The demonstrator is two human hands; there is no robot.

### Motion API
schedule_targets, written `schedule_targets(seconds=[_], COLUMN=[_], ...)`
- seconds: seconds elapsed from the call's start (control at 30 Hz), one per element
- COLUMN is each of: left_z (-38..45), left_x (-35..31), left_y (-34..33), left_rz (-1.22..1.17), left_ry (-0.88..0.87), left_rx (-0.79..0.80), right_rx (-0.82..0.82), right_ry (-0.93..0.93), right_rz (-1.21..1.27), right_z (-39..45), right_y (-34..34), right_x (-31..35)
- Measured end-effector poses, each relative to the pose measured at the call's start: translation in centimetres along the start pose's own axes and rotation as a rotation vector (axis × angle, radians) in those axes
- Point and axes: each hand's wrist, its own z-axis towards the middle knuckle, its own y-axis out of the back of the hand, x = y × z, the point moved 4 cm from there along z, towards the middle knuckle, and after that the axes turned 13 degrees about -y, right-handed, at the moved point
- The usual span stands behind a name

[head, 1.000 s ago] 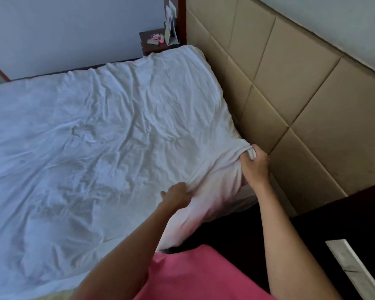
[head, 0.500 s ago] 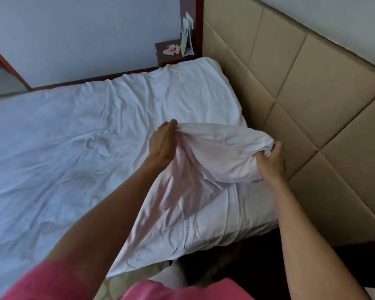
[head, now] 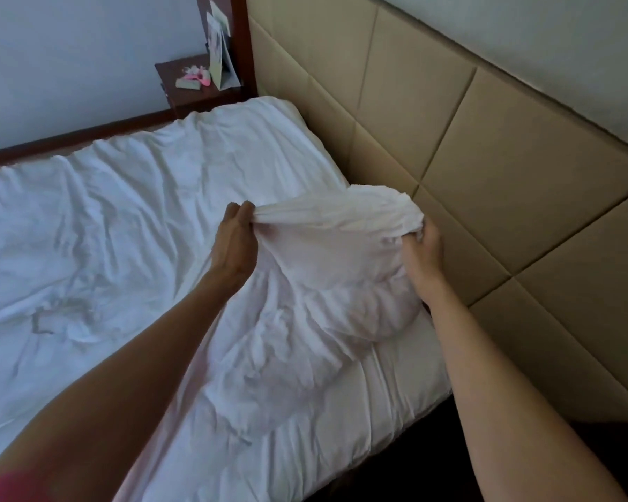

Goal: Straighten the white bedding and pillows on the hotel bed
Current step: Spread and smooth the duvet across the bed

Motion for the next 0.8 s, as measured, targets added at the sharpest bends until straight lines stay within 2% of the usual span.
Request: schedule_targets(seconds=[0.23, 0.33, 0.47, 0.53, 0.67, 0.73, 0.8], left_z=[7.8, 11.1, 11.8, 11.9, 12.4, 12.7, 12.6], left_x=[4.6, 6.7, 11.6, 13.6, 16.1, 17.7, 19.5], left_y=[-2.0, -2.7, -6.1, -8.1, -11.7, -13.2, -15.0], left_rz=[0.031, 0.043, 0.038, 0.022, 0.003, -0.003, 0.017], left_ry=[-0.055, -0.021, 0.104, 0.17, 0.245, 0.27, 0.225], left_rx=[-0.048, -0.061, 0.048, 0.079, 0.038, -0.022, -0.006], right_rx=[-0.168, -0.224, -0.17, -0.131, -0.034, 0.002, 0.016], right_ry=[0.076, 0.074, 0.092, 0.087, 0.074, 0.079, 0.095], right_rz=[0.035, -0.056, -0.253, -0.261, -0.223, -0.276, -0.373], right_z=[6.7, 10.6, 16.2, 19.0, 24.9, 27.8, 30.1], right_y=[-4.6, -6.2, -9.9, -11.6, -14.9, -16.7, -18.3], right_x=[1.7, 3.1, 2.3, 0.7, -3.3, -5.1, -7.0])
